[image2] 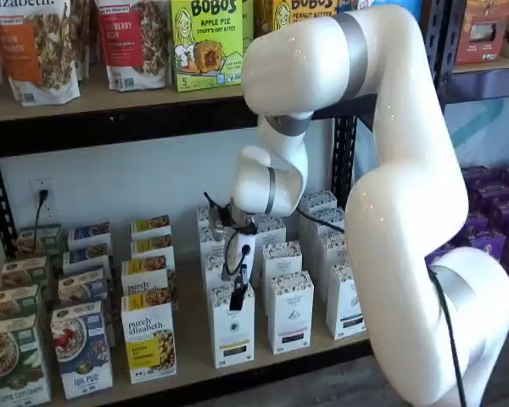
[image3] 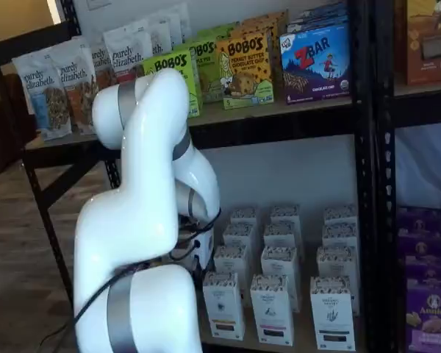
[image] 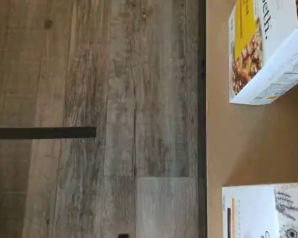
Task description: Pick up the white box with a yellow strip in the middle, on the bottom shelf, the fourth box from the left
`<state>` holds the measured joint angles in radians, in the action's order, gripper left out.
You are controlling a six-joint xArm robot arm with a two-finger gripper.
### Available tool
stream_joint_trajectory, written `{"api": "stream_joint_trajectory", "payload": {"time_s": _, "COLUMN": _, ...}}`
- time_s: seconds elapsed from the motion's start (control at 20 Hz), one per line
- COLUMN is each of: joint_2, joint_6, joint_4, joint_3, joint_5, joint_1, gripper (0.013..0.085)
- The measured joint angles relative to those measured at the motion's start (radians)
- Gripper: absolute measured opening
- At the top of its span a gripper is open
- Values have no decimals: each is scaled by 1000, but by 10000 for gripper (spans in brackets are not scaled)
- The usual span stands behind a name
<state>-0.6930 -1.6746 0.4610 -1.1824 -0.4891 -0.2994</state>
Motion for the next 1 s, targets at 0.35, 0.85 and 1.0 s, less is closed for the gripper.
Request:
{"api": "stream_joint_trajectory", "payload": {"time_s": 0.35, "joint_2": -19, "joint_6": -2, "joint_4": 1, "joint_3": -22, "joint_5": -3, "joint_1": 1, "gripper": 850}}
{"api": "stream_joint_trajectory", "payload": {"time_s": 0.85, "joint_2": -75, "joint_6": -34, "joint_4": 25, "joint_3": -40, "joint_5": 103, "joint_1": 3, "gripper": 850}}
{"api": "stream_joint_trajectory", "payload": {"time_s": 1.0, "joint_2": -109, "joint_6": -60, "joint_4": 47, "joint_3": -72, "joint_5": 113, "joint_1": 9, "gripper": 850}}
